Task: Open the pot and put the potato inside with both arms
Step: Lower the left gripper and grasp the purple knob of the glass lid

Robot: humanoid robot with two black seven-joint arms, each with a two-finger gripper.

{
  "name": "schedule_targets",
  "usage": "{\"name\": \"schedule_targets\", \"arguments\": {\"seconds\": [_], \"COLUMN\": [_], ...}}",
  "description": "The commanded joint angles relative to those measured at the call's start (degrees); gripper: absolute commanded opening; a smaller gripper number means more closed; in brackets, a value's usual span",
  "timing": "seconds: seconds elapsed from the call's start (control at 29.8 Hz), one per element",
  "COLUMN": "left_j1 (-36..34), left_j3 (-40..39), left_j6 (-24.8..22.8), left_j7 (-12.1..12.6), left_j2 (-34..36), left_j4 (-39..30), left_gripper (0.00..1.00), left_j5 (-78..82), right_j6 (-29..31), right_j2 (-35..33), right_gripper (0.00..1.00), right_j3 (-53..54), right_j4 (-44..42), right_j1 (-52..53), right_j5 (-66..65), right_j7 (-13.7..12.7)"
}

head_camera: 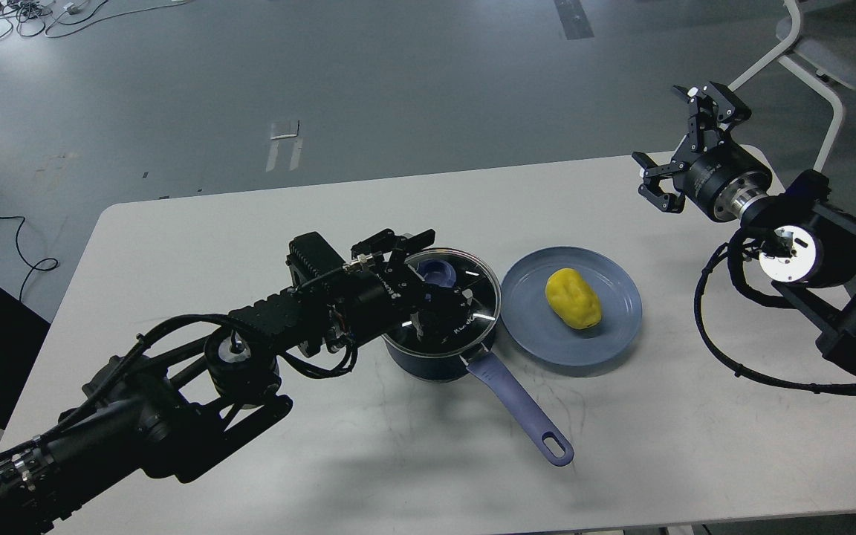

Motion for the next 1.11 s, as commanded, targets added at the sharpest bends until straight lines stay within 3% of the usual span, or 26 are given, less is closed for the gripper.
{"name": "schedule_targets", "arguments": {"seconds": [0.0, 1.07], "left_j1": [0.7, 1.6], "left_j3": [0.2, 0.3], "left_j6": [0.2, 1.9], "left_j7": [0.0, -0.1], "left_j2": [-0.1, -0.1], "left_j4": [0.4, 3.7], "left_gripper": [0.98, 0.96], "left_j5": [0.0, 0.0], "right_j6": [0.0, 0.0], "right_j2": [-0.1, -0.4], "right_gripper": [1.00, 1.00], "right_j3": [0.0, -0.3], "right_j4": [0.0, -0.8], "right_j1": [0.0, 0.0], "right_j5": [0.0, 0.0], "right_j7": [0.0, 0.0]}}
